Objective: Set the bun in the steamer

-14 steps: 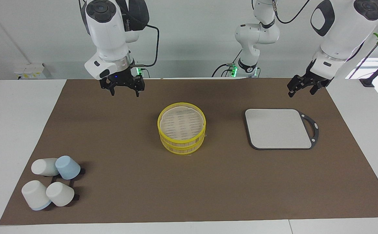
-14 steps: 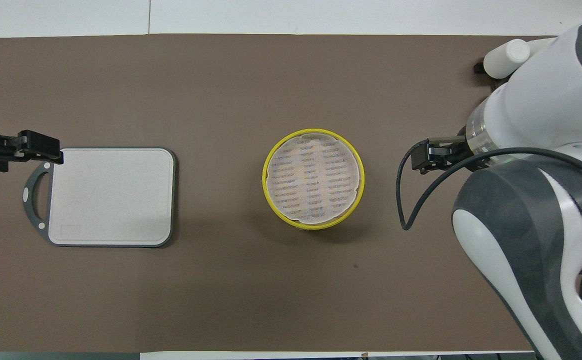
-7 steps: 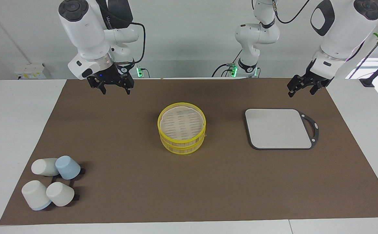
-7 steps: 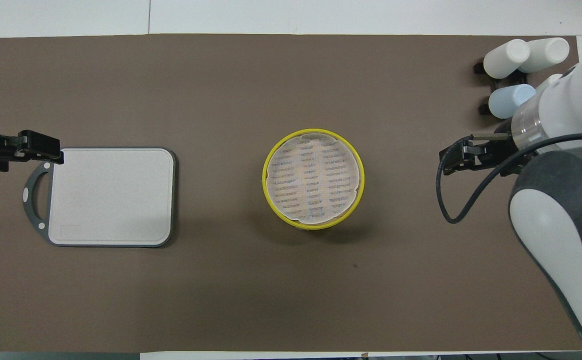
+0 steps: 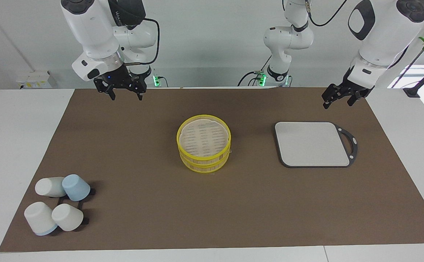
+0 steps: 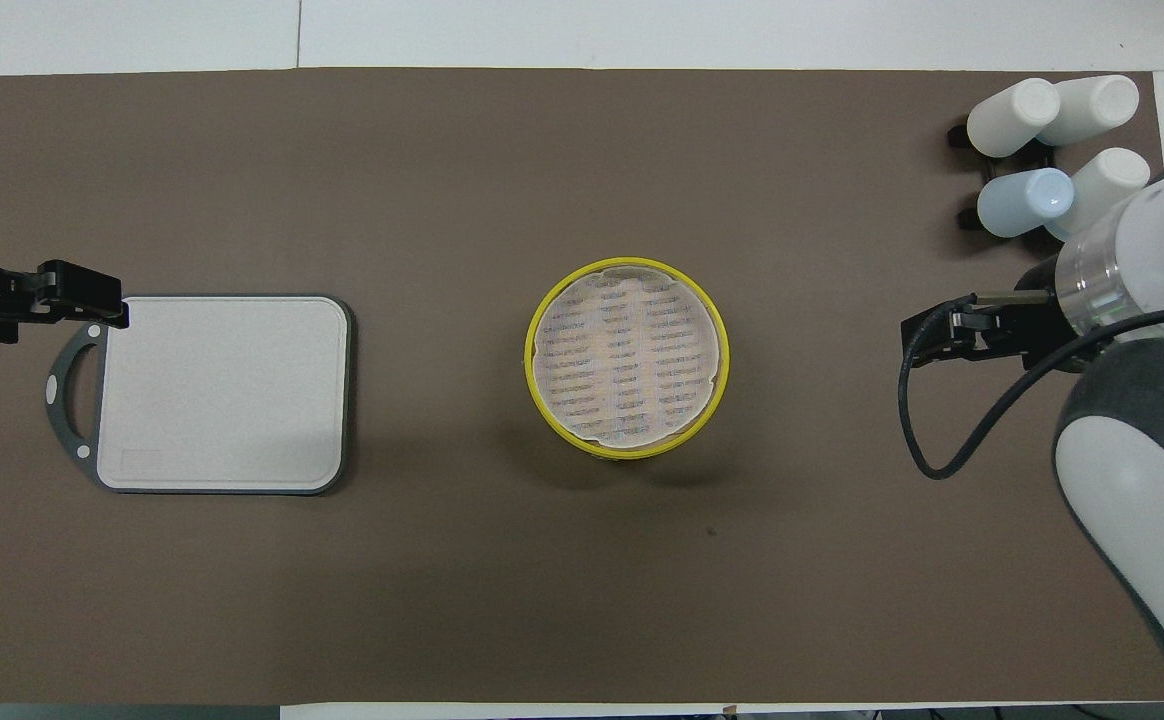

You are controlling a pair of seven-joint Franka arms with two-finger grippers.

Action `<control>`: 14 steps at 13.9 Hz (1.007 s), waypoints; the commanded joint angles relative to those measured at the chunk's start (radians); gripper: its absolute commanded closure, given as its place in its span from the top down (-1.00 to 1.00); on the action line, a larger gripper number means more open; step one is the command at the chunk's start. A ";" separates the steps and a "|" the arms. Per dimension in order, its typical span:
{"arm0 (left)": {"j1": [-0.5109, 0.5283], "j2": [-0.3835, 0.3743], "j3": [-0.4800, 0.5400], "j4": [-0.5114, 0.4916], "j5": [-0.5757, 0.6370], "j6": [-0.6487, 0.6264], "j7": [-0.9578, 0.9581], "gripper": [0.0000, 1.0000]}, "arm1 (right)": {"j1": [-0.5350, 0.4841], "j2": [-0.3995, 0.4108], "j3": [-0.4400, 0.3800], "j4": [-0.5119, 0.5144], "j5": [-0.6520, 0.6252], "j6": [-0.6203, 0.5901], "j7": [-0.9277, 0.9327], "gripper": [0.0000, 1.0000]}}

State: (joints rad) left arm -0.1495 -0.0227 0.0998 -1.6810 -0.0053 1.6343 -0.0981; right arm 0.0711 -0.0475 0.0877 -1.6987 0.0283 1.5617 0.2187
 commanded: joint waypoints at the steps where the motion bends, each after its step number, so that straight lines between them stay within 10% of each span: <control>1: 0.011 0.001 -0.006 0.015 -0.012 -0.008 0.015 1.00 | -0.005 -0.018 -0.042 -0.021 0.022 0.017 -0.053 1.00; 14: 0.011 0.001 -0.005 0.015 -0.013 -0.008 0.014 1.00 | -0.033 -0.015 -0.103 0.007 0.013 0.020 -0.142 1.00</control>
State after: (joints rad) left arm -0.1495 -0.0227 0.0996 -1.6810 -0.0053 1.6344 -0.0981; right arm 0.0478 -0.0541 -0.0123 -1.6885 0.0283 1.5725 0.1037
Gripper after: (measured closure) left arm 0.000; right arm 0.000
